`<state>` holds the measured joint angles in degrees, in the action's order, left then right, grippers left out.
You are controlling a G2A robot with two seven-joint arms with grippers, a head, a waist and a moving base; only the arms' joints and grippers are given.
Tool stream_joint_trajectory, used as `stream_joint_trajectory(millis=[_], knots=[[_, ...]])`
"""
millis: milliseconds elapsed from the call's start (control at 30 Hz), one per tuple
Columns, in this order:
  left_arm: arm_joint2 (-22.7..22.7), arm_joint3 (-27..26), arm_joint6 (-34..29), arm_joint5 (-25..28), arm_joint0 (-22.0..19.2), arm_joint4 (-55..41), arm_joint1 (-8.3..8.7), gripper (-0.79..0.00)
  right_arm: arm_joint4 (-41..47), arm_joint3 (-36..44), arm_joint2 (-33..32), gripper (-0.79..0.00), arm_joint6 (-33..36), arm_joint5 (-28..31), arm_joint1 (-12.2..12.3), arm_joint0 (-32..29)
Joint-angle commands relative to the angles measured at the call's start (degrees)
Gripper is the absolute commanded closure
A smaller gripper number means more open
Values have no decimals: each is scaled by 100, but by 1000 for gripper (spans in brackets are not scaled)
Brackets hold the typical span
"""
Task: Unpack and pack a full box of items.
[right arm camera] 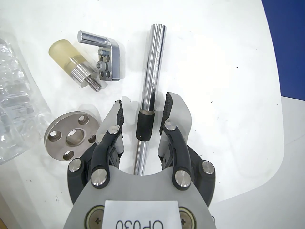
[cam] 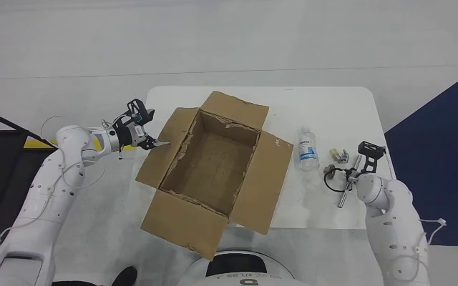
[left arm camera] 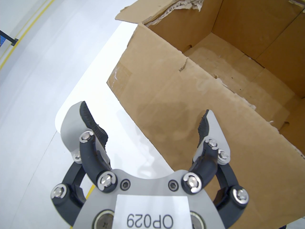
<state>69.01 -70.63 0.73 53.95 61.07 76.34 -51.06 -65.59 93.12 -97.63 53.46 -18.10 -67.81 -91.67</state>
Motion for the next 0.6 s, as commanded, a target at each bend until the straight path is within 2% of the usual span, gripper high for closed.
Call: stream_joint_trajectory(millis=[0,67,100,167,200,367,567], knots=[[0,0,0,0,0,0,0,-785,-1,-56,20,-265,22,18,-2,20],[0,0,0,0,0,0,0,-785,-3,-99,38,-237,32,29,-5,26],[0,0,0,0,0,0,0,-785,-12,-120,42,-148,49,24,-5,24],[0,0,0,0,0,0,0,-785,-28,-129,53,-25,69,15,-7,14],[0,0,0,0,0,0,0,-785,-26,-124,55,0,71,6,-9,0],[0,0,0,0,0,0,0,-785,62,3,-9,0,-54,-102,-23,-146],[0,0,0,0,0,0,0,-785,385,544,-247,0,-774,-410,-73,-631]])
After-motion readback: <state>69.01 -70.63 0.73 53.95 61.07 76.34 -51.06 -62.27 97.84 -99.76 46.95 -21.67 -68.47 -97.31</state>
